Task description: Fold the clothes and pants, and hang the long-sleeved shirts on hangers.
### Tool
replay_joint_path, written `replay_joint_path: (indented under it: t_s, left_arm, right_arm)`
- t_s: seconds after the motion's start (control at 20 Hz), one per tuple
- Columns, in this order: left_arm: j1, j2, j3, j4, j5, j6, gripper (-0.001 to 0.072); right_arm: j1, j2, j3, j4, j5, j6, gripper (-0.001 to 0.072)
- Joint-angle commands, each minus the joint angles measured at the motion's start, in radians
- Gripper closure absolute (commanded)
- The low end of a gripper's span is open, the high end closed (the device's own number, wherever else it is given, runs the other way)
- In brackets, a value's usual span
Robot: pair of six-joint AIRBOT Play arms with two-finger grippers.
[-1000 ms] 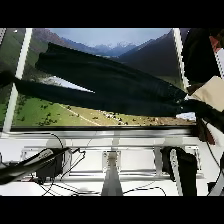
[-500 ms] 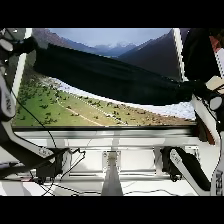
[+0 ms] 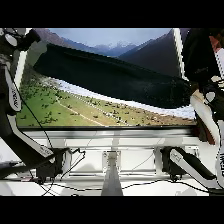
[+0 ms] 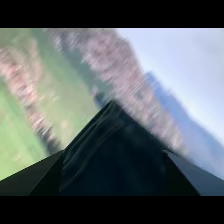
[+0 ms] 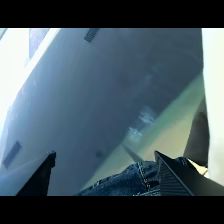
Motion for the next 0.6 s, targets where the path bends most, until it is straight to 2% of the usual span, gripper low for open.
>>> replay_joint_path:
  t_s: [0.0,0.1,0.15,0.25,0.4,0.5,0.55]
  left_arm:
    - [0.063,0.019,0.004,0.136,-0.349,-0.005,0.0019]
    - [0.109,0.018,-0.019,0.141,-0.5,-0.004,0.0095]
    - [0.125,0.018,-0.037,0.128,-0.547,-0.004,0.0095]
    - [0.133,0.018,-0.078,0.062,-0.558,-0.001,0.0095]
    - [0.123,0.015,-0.159,-0.12,-0.399,-0.012,0.0093]
    - [0.116,-0.003,-0.211,-0.21,-0.269,-0.089,0.0093]
    - [0.114,-0.026,-0.217,-0.243,-0.239,-0.099,0.0093]
  right_arm:
    - [0.001,-0.005,0.02,0.002,0.059,-0.084,0.0023]
    - [0.001,-0.005,0.031,0.003,0.12,-0.183,0.0023]
    - [0.008,-0.006,0.041,0.002,0.166,-0.244,0.0023]
    - [0.033,-0.006,0.063,0.005,0.24,-0.371,0.0023]
    - [0.092,-0.006,0.091,0.005,0.254,-0.434,0.0023]
    - [0.121,-0.006,0.104,0.004,0.243,-0.434,0.0023]
    - [0.128,-0.006,0.114,0.005,0.243,-0.434,0.0024]
